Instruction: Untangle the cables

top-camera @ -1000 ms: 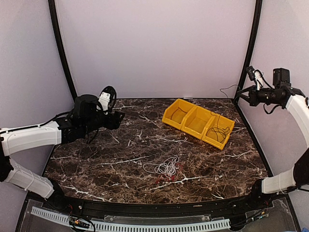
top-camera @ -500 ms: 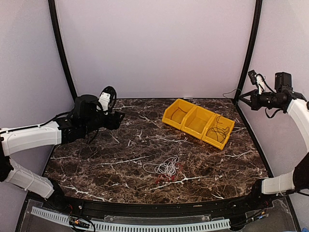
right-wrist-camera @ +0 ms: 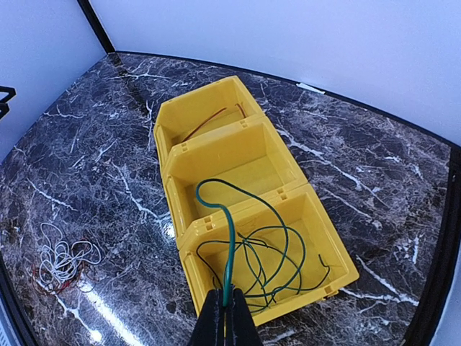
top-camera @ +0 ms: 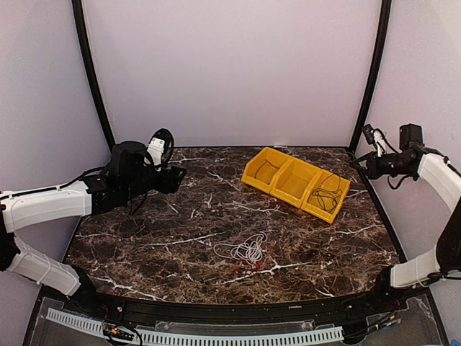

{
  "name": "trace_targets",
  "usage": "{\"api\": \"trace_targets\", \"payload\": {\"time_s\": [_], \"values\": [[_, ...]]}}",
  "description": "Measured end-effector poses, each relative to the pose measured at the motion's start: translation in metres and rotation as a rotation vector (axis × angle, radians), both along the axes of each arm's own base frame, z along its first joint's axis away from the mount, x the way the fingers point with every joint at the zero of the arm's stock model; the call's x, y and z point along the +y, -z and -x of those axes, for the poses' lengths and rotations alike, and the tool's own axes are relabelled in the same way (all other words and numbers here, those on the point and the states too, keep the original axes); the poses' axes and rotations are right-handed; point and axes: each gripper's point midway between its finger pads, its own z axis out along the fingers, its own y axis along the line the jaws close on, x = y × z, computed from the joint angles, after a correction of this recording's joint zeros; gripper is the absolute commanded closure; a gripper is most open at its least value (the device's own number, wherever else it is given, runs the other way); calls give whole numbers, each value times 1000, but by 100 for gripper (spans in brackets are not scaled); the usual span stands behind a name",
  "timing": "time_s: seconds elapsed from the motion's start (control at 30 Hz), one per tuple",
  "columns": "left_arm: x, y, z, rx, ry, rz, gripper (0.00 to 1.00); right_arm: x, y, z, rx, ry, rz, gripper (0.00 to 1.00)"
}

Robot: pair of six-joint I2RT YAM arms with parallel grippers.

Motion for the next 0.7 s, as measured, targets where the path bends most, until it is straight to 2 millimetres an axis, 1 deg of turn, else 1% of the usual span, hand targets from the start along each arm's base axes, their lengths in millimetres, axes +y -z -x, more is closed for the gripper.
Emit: {"api": "trace_targets", "payload": {"time_s": [0.3, 0.4, 0.47, 0.53, 0.63, 0.7], "values": [[0, 0, 0, 1, -1, 1, 30, 0, 37, -19, 95, -8, -62, 100], [0, 1, 0, 3, 0, -1, 30, 2, 56, -25, 142, -9, -59, 100], [-1, 3, 0, 6, 2, -2, 30, 7, 72, -28, 181, -13, -38, 100], [-1, 3, 0, 8, 5, -3, 30, 19, 89, -29, 228, -35, -13, 100], [-2, 4, 0, 10, 9, -3, 30, 31, 105, -30, 271, -52, 21, 100], [-2, 4, 0, 11, 10, -3, 30, 31, 111, -33, 285, -40, 45, 100]]}}
